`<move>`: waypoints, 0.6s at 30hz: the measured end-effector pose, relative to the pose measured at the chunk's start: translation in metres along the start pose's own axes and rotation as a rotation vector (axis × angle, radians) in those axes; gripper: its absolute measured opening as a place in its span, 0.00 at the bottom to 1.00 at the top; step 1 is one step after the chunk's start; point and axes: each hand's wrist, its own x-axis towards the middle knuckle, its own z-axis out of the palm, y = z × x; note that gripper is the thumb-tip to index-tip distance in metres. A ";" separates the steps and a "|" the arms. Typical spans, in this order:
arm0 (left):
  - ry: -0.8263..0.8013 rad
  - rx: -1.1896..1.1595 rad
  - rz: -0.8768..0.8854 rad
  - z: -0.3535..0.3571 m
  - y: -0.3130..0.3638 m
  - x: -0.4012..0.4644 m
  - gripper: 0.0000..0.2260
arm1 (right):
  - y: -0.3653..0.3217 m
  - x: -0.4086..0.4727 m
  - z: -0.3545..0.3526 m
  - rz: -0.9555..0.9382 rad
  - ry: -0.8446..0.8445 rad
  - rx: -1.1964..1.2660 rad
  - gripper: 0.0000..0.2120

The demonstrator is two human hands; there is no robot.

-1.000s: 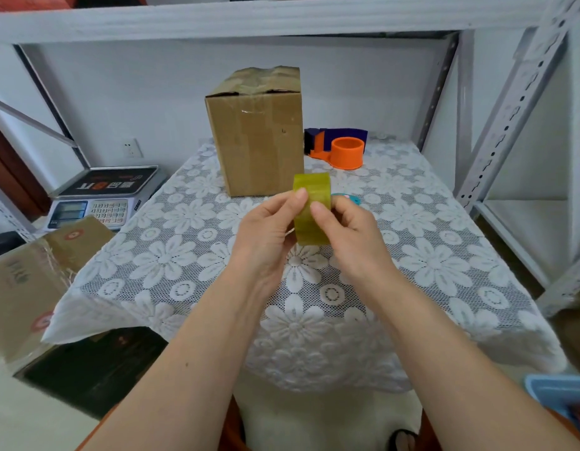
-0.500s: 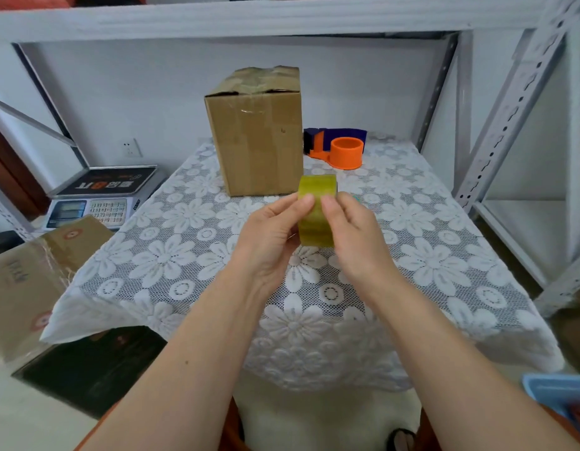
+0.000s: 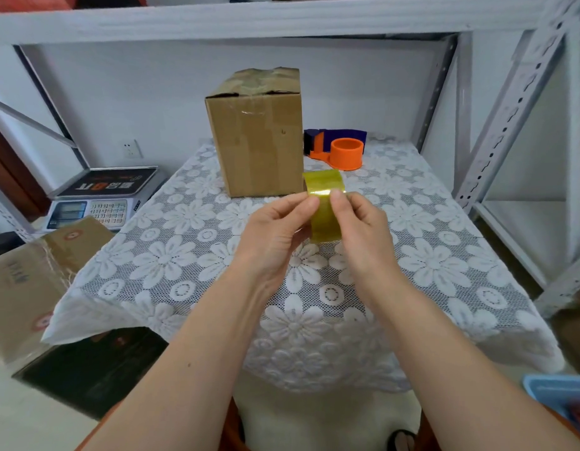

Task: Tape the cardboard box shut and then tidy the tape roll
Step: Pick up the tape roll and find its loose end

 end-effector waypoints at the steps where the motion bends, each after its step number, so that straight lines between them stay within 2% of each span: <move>1: -0.012 0.027 0.014 0.001 0.000 -0.001 0.12 | 0.001 0.001 -0.001 0.018 0.019 0.022 0.21; 5: 0.034 0.155 0.040 0.003 -0.001 -0.004 0.11 | 0.002 0.001 -0.002 0.047 0.009 0.062 0.17; 7: 0.077 0.124 -0.026 0.002 -0.003 -0.002 0.17 | 0.002 0.000 -0.002 0.023 -0.045 0.035 0.13; 10: 0.055 -0.077 -0.117 0.000 -0.001 0.001 0.29 | 0.003 -0.003 0.000 0.020 -0.148 0.059 0.09; 13: 0.004 -0.120 -0.131 -0.002 0.003 0.000 0.33 | 0.002 -0.003 0.001 -0.012 -0.179 0.064 0.10; 15: -0.014 -0.121 -0.168 -0.003 0.004 0.000 0.31 | 0.002 -0.003 0.001 -0.036 -0.196 0.053 0.11; 18: -0.001 -0.122 -0.220 -0.003 0.006 -0.001 0.18 | 0.003 -0.004 0.002 -0.052 -0.214 0.038 0.11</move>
